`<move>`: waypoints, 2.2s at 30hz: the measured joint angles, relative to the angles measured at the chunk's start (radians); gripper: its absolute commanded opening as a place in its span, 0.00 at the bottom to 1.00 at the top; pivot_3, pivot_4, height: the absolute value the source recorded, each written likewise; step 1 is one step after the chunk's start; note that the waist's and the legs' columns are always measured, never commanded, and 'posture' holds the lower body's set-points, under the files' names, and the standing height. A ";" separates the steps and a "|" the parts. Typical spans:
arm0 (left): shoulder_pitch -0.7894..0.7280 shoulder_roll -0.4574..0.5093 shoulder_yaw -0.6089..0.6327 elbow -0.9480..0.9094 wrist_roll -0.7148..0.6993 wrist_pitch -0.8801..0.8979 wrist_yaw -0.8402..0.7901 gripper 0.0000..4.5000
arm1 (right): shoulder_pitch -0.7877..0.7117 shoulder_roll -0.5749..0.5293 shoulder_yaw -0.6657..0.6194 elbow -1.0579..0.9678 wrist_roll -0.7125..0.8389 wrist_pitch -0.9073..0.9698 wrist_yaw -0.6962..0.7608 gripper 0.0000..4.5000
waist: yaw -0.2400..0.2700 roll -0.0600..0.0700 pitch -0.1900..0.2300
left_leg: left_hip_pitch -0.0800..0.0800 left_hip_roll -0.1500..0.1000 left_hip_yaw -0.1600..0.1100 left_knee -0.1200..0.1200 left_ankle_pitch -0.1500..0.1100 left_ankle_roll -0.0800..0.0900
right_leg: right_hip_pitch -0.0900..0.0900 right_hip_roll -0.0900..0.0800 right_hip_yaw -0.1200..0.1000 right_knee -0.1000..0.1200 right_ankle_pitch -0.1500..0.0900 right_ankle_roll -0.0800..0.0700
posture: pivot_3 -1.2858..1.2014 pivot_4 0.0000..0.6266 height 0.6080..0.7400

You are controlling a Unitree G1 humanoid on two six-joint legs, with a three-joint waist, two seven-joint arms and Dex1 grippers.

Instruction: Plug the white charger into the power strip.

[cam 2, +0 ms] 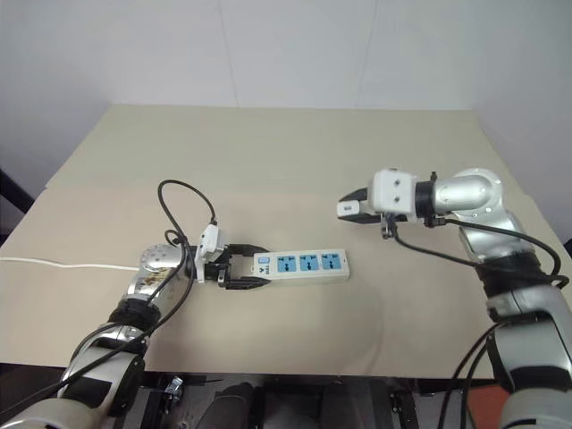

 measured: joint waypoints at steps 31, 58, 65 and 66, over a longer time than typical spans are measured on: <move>-0.086 -0.044 -0.004 0.164 0.031 -0.108 -0.108 0.72 | 0.221 0.386 -0.054 -0.203 0.089 0.405 -0.056 0.25 | 0.015 0.000 0.000 | -0.002 -0.002 0.004 0.002 0.000 0.000 | -0.001 0.003 -0.002 0.001 0.000 0.001 | 0.52 0.24 1.00; -0.091 -0.056 -0.004 0.167 0.039 -0.105 -0.107 0.72 | 0.228 0.404 -0.069 -0.068 0.023 0.319 0.010 0.25 | 0.017 0.000 0.000 | -0.002 -0.003 0.004 0.002 0.000 0.000 | -0.001 0.002 -0.002 0.001 0.000 0.001 | 0.52 0.24 1.00; -0.092 -0.058 -0.002 0.168 0.041 -0.105 -0.110 0.72 | 0.259 0.442 -0.117 0.002 0.052 0.256 0.053 0.25 | 0.016 0.000 0.000 | -0.001 -0.003 0.004 0.002 0.000 0.000 | -0.001 0.003 -0.002 0.001 0.000 0.001 | 0.52 0.24 1.00; -0.092 -0.058 -0.002 0.168 0.041 -0.105 -0.111 0.72 | 0.262 0.446 -0.119 0.014 0.052 0.228 0.064 0.25 | 0.016 0.000 0.000 | -0.001 -0.003 0.004 0.002 0.000 0.000 | 0.000 0.003 -0.002 0.001 0.000 0.001 | 0.52 0.24 1.00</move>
